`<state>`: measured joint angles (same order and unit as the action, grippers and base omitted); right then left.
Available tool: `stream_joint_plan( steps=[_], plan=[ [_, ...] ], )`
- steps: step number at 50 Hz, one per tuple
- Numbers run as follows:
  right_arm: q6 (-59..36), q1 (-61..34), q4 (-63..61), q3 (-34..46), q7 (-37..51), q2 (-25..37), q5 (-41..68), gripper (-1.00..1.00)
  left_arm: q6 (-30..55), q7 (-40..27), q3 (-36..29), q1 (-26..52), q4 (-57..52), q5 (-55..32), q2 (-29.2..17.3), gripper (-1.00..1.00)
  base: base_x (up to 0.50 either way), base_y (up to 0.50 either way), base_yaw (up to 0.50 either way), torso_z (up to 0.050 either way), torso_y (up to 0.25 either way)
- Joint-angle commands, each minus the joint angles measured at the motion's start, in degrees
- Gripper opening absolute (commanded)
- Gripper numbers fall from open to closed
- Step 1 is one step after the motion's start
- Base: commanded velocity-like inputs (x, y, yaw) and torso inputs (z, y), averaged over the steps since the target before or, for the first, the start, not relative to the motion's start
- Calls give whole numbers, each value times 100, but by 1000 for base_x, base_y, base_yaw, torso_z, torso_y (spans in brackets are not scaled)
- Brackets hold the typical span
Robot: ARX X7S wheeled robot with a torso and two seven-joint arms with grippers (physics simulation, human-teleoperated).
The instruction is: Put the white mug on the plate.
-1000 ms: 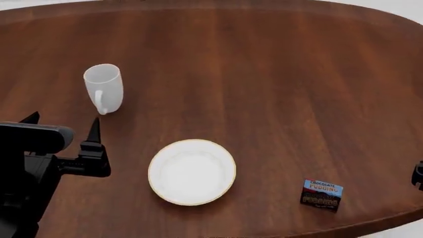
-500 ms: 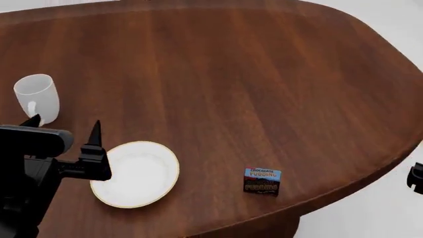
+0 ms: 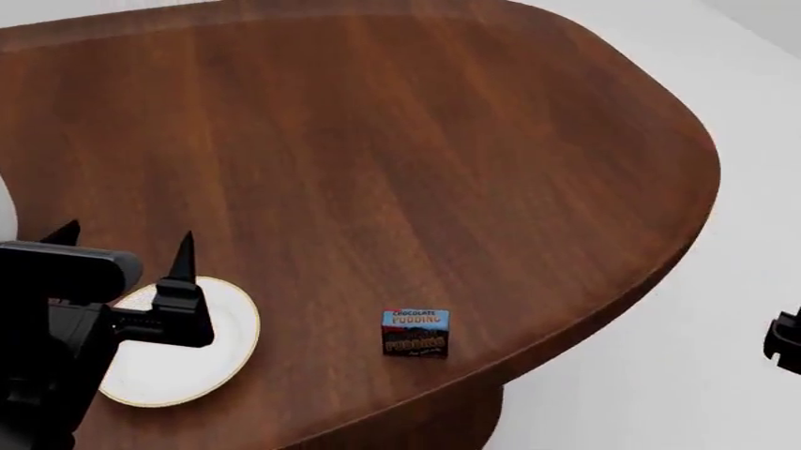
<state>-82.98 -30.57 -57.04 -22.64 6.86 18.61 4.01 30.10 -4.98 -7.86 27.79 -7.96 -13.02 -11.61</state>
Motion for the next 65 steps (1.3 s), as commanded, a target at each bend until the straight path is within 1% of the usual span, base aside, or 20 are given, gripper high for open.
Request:
stream_joint_plan(
  steps=[1, 5, 9, 35, 42, 44, 48, 65],
  plan=[
    [6, 36, 35, 72, 102, 15, -26, 100, 19, -33, -40, -4, -33, -18, -26, 100, 0, 0, 0, 0, 0],
    [189, 60, 39, -33, 13, -74, 37, 100, 10, -37, -51, -5, -30, -30, -31, 100, 0, 0, 0, 0, 0],
    [143, 109, 54, 52, 61, -7, 12, 100, 17, -39, -56, -17, -32, -56, -33, 100, 19, 52, 0, 0, 0],
    [106, 152, -40, -224, -2, -71, 83, 100, 9, -68, -181, -34, -51, -113, -59, 100, 173, 469, 0, 0, 0],
    [51, 109, -81, -248, -6, -66, 110, 100, 216, -36, -162, 8, -99, -254, -72, 100, 173, 469, 0, 0, 0],
    [57, 107, -81, -255, -6, -72, 118, 100, 154, -72, -218, 13, -48, -172, -79, 100, 173, 469, 0, 0, 0],
    [72, 109, -75, -260, -8, -82, 135, 100, 76, 101, -254, -48, -106, -283, -118, 100, 173, 469, 0, 0, 0],
    [24, 114, -144, -367, -24, -78, 207, 100, -72, 0, -321, -39, -24, -226, -96, 100, 173, 469, 0, 0, 0]
  ],
)
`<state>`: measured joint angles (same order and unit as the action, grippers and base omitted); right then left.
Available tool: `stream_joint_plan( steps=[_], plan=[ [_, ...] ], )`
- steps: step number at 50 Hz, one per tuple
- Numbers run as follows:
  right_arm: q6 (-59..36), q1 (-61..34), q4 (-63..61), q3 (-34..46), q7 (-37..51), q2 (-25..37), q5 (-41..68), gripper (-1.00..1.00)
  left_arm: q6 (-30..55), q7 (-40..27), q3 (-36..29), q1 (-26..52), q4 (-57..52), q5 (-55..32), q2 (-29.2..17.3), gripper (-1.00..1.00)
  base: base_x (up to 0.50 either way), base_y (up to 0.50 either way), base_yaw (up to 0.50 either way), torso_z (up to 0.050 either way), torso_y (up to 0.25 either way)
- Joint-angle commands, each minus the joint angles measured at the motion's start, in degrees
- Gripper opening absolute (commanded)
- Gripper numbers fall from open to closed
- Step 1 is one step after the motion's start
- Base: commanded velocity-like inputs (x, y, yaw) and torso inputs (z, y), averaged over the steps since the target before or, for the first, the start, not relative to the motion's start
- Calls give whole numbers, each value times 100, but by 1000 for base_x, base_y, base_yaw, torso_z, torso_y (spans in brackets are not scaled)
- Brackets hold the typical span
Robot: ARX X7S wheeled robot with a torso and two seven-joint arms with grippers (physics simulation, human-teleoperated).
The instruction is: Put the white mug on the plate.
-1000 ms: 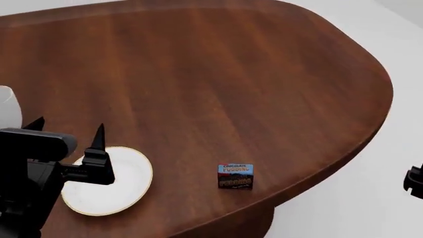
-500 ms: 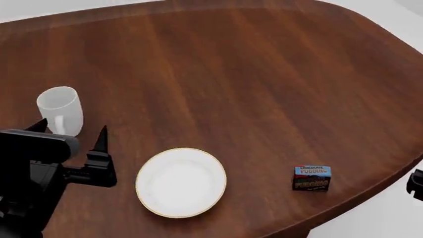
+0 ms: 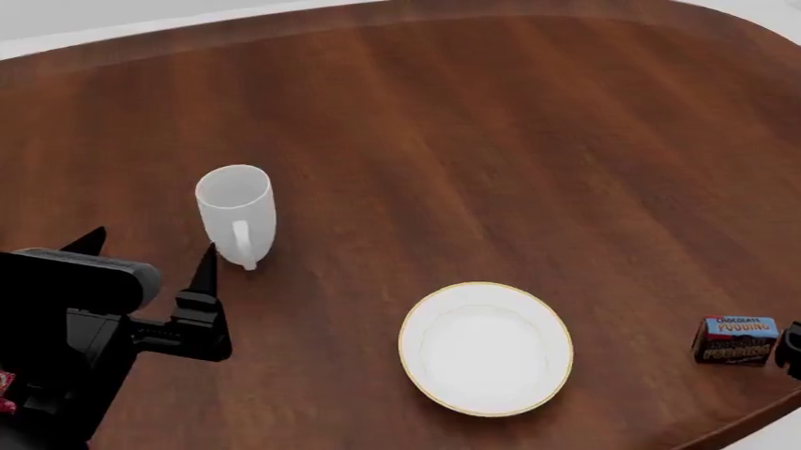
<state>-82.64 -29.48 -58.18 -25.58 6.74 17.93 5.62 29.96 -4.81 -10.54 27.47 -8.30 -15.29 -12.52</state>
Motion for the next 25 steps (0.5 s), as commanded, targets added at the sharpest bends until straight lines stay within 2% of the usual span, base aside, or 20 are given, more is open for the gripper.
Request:
stream_joint_plan(
  steps=[1, 11, 25],
  plan=[
    [-3, 13, -32, -94, -19, -12, 51, 100, -60, -23, -58, -11, 8, 4, -6, 100, 173, 469, 0, 0, 0],
    [90, 58, -42, -219, -65, -67, 117, 100, -95, -15, -74, -26, 40, -26, -16, 100, 296, 403, 0, 0, 0],
    [-29, -9, -104, -171, 12, -32, 234, 100, -126, -21, -77, -34, 33, -86, -46, 100, 342, 42, 0, 0, 0]
  ],
)
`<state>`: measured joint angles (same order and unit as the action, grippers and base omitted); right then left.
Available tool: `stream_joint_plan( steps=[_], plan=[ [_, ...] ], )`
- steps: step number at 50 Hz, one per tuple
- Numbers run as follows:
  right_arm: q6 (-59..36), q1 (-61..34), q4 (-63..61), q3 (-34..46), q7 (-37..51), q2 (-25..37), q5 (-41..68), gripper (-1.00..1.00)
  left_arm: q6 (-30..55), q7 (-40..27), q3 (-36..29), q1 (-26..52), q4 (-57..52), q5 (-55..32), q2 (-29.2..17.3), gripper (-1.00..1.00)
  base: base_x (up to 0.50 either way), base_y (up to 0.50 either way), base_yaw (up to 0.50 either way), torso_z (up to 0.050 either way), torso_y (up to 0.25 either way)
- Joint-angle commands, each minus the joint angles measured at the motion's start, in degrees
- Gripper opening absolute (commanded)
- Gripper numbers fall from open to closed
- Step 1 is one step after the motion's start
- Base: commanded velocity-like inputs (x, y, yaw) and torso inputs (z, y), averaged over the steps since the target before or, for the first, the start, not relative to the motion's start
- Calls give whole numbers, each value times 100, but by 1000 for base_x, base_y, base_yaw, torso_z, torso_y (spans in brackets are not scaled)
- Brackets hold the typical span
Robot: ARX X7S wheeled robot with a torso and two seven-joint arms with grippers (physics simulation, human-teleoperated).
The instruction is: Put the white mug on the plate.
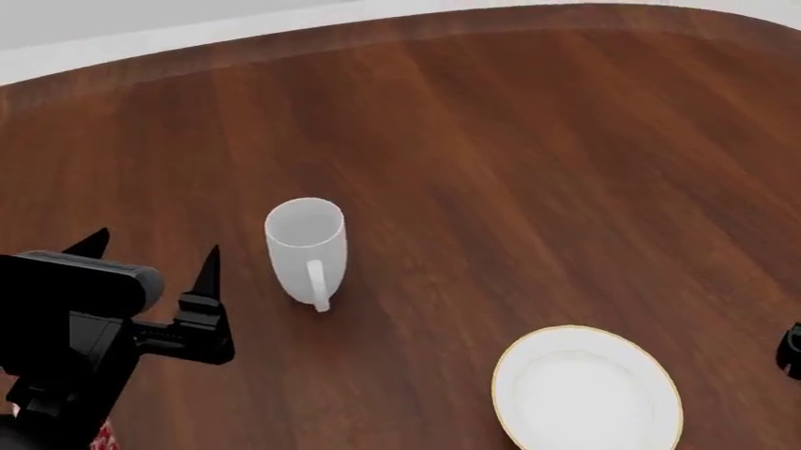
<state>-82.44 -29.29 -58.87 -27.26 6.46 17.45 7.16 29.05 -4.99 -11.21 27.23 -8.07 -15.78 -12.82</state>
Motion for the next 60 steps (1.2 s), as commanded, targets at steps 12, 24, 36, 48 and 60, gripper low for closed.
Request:
stream_joint_plan(
  steps=[12, 24, 36, 48, 60],
  plan=[
    [-67, -42, -19, 61, 150, 53, 175, 100, -40, -28, -20, -19, -9, -73, -41, 100, 94, -11, 0, 0, 0],
    [-194, -138, -31, 35, 167, 84, 304, 100, -27, -49, -36, -29, -50, -113, -68, 100, -23, -172, 0, 0, 0],
    [-205, -147, -62, 33, 284, 135, 458, 100, -19, -68, -40, -46, -107, -156, -104, 100, 168, -214, 0, 0, 0],
    [-188, -116, -61, 28, 415, 187, 611, 100, -25, -99, -53, -55, -120, -179, -127, 100, 235, -86, 0, 0, 0],
    [-159, -66, -39, 12, 523, 209, 749, 100, -44, -96, -53, -59, -48, -251, -112, 100, 107, -39, 0, 0, 0]
  ],
)
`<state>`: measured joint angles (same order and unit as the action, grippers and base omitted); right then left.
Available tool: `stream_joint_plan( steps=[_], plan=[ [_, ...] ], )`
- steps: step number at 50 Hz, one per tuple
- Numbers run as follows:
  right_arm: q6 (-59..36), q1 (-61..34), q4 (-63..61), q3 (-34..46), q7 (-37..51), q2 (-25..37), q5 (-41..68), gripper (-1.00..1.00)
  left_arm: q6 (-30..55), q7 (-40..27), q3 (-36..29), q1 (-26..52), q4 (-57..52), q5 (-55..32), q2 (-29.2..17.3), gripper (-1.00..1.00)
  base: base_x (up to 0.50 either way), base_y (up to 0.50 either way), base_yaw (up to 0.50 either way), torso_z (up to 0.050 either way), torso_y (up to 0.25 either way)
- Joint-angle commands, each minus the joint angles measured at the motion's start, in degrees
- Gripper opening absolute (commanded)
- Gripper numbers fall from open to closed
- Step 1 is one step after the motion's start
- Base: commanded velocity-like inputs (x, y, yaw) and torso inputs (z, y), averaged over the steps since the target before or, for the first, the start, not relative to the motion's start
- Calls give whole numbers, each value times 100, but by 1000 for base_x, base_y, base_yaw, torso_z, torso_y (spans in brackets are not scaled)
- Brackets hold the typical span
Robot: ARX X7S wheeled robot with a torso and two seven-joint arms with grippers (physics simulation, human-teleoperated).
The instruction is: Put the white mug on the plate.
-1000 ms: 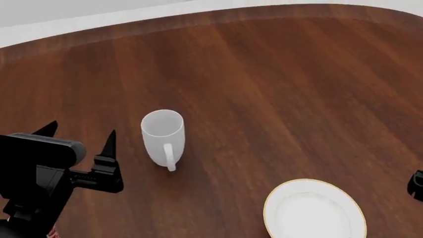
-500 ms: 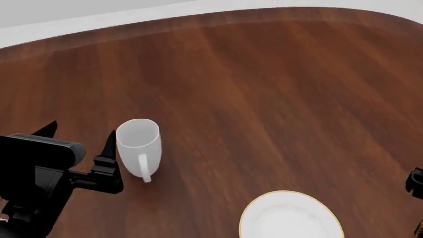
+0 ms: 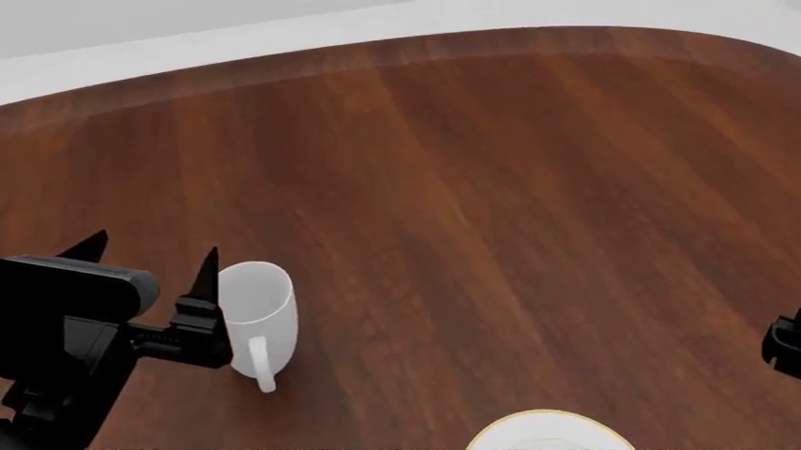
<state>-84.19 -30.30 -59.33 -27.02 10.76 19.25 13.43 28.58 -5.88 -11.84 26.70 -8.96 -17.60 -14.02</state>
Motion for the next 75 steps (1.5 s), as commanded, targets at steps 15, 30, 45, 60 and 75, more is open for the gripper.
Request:
stream_joint_plan(
  steps=[15, 30, 45, 60, 75],
  plan=[
    [112, 185, -28, -182, 281, 89, 463, 100, -447, 206, -206, -151, 168, 23, -45, 100, 0, 0, 0, 0, -38],
    [211, 284, 26, -240, 441, 124, 673, 100, -452, 203, -322, -184, 187, 27, -35, 100, 0, 0, 0, 0, -171],
    [165, 270, 14, -288, 603, 180, 904, 100, -428, 199, -352, -193, 173, -19, -75, 100, -1, 0, 0, 0, -173],
    [340, 360, 132, -269, 725, 215, 1038, 100, -333, 150, -447, -238, 121, -36, -89, 100, -1, 0, 0, 0, -93],
    [432, 423, 200, -300, 786, 233, 1136, 100, -317, 121, -432, -208, 172, -103, -88, 100, 0, 0, 0, 0, 0]
  ],
)
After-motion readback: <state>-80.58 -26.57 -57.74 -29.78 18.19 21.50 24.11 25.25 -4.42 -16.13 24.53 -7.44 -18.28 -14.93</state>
